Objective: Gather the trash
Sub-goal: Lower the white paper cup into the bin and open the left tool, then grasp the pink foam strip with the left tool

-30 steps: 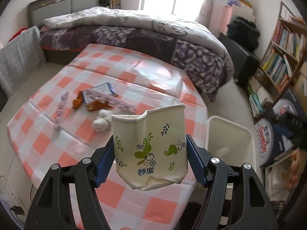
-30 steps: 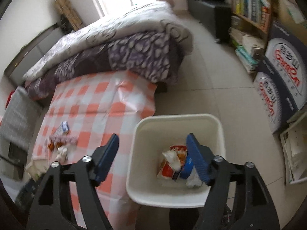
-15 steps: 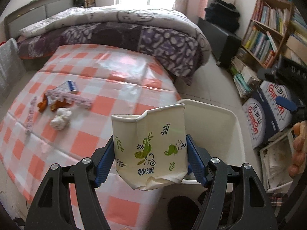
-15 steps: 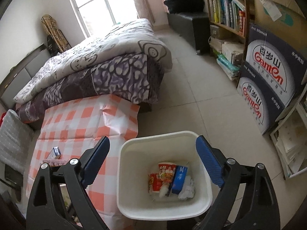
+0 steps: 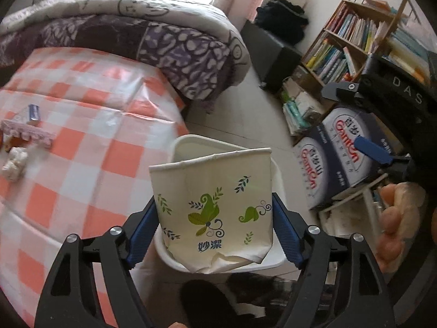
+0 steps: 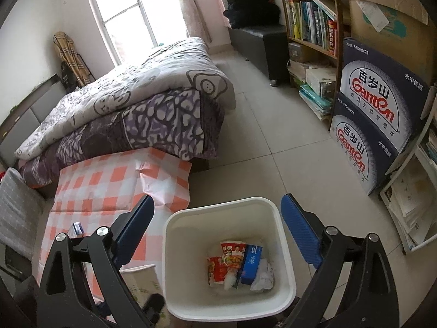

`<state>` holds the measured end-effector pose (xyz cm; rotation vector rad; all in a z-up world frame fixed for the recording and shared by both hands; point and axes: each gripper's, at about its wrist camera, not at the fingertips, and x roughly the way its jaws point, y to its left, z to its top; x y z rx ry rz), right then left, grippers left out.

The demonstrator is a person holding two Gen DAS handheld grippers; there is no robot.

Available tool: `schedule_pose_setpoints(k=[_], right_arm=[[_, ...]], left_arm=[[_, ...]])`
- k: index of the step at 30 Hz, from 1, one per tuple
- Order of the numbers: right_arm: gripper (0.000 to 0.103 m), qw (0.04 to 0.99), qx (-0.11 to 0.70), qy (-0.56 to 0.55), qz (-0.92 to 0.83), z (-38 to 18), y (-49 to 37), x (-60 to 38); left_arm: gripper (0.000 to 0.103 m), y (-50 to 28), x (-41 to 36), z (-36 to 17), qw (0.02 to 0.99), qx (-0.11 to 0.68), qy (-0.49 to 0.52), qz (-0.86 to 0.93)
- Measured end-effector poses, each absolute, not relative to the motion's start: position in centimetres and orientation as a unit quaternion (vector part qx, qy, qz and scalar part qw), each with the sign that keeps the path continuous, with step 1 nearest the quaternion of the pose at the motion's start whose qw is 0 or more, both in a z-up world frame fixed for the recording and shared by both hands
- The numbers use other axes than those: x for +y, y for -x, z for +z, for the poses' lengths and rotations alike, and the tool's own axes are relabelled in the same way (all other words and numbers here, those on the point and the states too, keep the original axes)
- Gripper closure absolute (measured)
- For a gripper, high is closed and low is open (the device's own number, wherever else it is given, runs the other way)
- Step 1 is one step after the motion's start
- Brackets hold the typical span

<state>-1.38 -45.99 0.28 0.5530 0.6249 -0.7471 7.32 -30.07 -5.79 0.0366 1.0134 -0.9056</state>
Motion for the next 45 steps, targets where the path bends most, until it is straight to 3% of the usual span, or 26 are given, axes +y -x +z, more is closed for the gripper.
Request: schedule_pose_setpoints(k=[11, 24, 29, 35, 38, 39, 40, 42, 45], right_arm=[[0.011, 0.854, 0.296, -0.261, -0.339, 0.5, -0.1, -44.1], [0.009, 0.868, 0.346, -0.216, -0.283, -0.8, -4.8, -38.7], [0.008, 0.871, 0.378, -0.194, -0.249, -1.6, -7.1, -36.2], [0.008, 0.87, 0.407, -0.172, -0.22, -2.6, -9.5, -33.7], [0.008, 0.871, 0.418, -0.157, -0.208, -3.0, -10.5, -32.5], [0.008, 0.87, 0.421, -0.154, -0.204, -3.1, -10.8, -32.2], [0.008, 0.87, 0.425, -0.152, -0.2, -3.3, -11.1, -31.7], [0.008, 0.869, 0.431, -0.148, -0.193, -3.5, -11.5, -31.1], [0.008, 0.869, 0.439, -0.136, -0.182, -3.9, -12.1, -29.9]], left_arm=[[0.018, -8.9, -26.9, -5.0, 0.789, 0.462, 0.003, -0.406], [0.018, -18.9, -15.4, -5.8, 0.859, 0.474, -0.005, -0.194], [0.018, -24.4, -10.6, -7.8, 0.875, 0.472, -0.059, -0.09], [0.019, -29.8, -4.9, -12.1, 0.855, 0.518, -0.036, -0.017], [0.029, -31.0, -3.6, -13.5, 0.85, 0.525, -0.037, -0.018], [0.041, -31.2, -3.2, -13.8, 0.847, 0.53, -0.037, -0.025], [0.058, -31.4, -3.0, -14.3, 0.841, 0.538, -0.036, -0.036], [0.075, -31.3, -2.6, -14.7, 0.838, 0.542, -0.034, -0.05], [0.079, -30.9, -1.4, -14.5, 0.836, 0.545, -0.006, -0.065]])
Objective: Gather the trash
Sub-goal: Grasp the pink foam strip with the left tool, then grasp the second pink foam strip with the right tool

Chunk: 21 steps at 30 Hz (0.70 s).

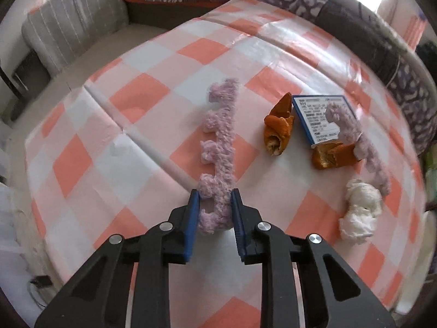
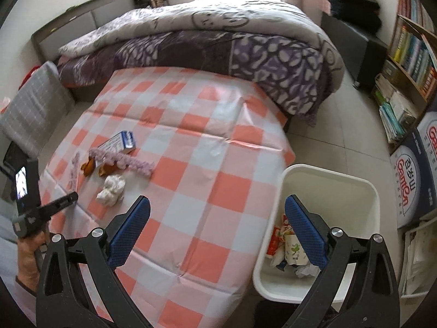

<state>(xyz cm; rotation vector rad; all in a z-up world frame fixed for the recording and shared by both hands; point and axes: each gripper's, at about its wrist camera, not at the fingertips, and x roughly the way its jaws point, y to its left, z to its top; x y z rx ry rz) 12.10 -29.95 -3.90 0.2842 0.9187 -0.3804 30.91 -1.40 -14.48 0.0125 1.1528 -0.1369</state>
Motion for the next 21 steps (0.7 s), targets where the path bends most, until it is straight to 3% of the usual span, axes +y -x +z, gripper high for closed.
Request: schedule_pose_setpoints(k=[13, 17, 21], right_arm=[[0.008, 0.863, 0.476, -0.105, -0.136, -6.6, -15.4, -25.2], [0.008, 0.855, 0.488, -0.145, -0.101, -7.5, -19.8, -23.1], [0.013, 0.863, 0.492, -0.082, -0.083, -8.9, -24.9, -21.9]], left_arm=[[0.079, -25.8, 5.1, -4.4, 0.877, 0.466, 0.091, -0.069], [0.079, -23.0, 5.2, -0.2, 0.902, 0.414, 0.088, -0.078], [0.079, -21.4, 5.5, 2.0, 0.911, 0.39, 0.095, -0.093]])
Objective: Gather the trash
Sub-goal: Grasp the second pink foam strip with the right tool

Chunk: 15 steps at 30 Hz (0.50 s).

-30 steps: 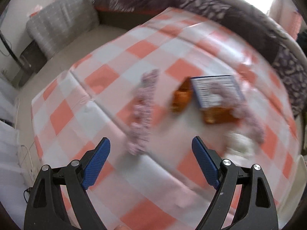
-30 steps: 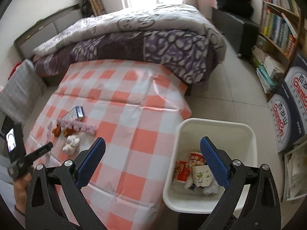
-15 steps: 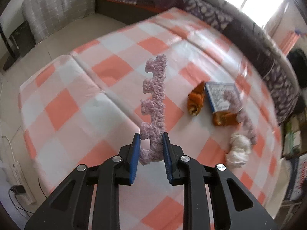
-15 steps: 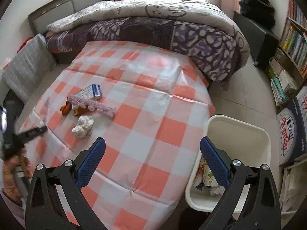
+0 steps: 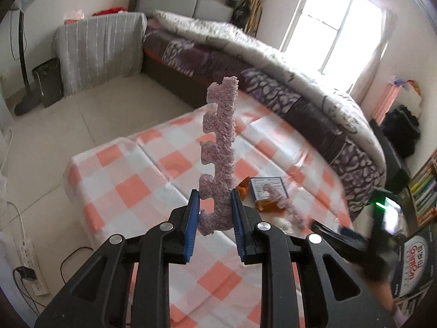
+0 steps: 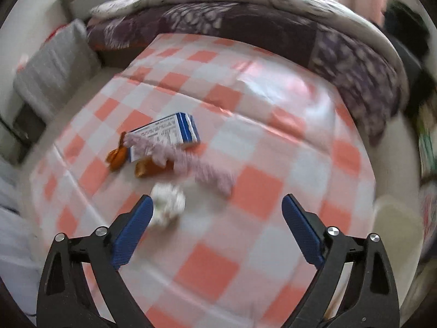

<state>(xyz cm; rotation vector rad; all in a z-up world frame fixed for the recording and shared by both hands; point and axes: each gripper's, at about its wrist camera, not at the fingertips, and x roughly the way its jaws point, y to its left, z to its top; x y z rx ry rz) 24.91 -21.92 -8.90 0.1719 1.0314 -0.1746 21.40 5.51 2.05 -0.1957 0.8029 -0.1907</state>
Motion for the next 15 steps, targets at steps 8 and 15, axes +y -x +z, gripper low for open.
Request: schedule_pose_setpoints(k=[8, 15], right_arm=[[0.017, 0.871, 0.487, -0.027, -0.062, -11.0, -28.9, -20.6], [0.055, 0.841, 0.538, 0.008, -0.055, -14.9, -31.7, -20.3]], left_arm=[[0.079, -21.4, 6.3, 1.8, 0.913, 0.392, 0.076, -0.084], [0.079, -21.4, 6.9, 1.0, 0.909, 0.401, 0.077, -0.081]])
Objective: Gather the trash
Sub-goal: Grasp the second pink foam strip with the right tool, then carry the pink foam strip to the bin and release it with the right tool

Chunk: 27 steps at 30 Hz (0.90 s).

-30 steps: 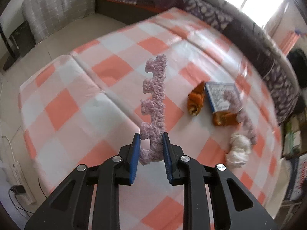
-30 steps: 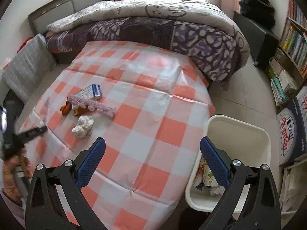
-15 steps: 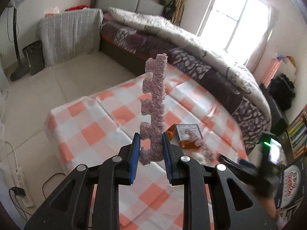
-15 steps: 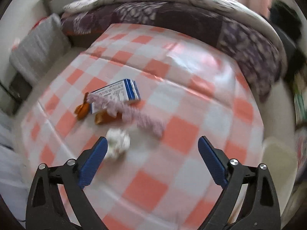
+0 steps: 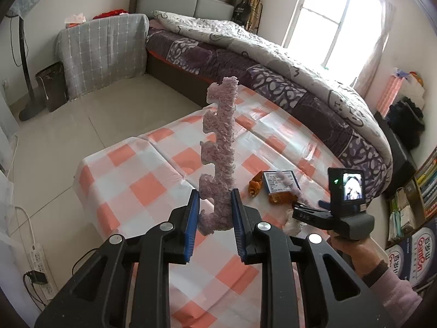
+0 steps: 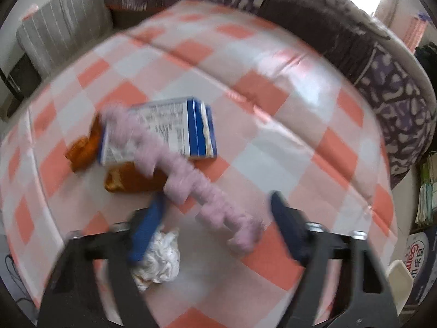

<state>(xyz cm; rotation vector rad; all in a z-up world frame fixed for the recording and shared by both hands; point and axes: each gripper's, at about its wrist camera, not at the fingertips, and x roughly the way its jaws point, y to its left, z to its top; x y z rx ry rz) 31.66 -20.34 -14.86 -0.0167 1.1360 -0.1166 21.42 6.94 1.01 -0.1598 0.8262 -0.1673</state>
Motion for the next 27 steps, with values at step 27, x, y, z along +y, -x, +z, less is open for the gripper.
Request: schedule_pose_setpoints(k=[27], right_arm=[[0.094, 0.905, 0.408, -0.114, -0.032, -1.7, -17.2, -23.2]], left_arm=[[0.079, -18.3, 3.5, 1.9, 0.914, 0.384, 0.052, -0.124]])
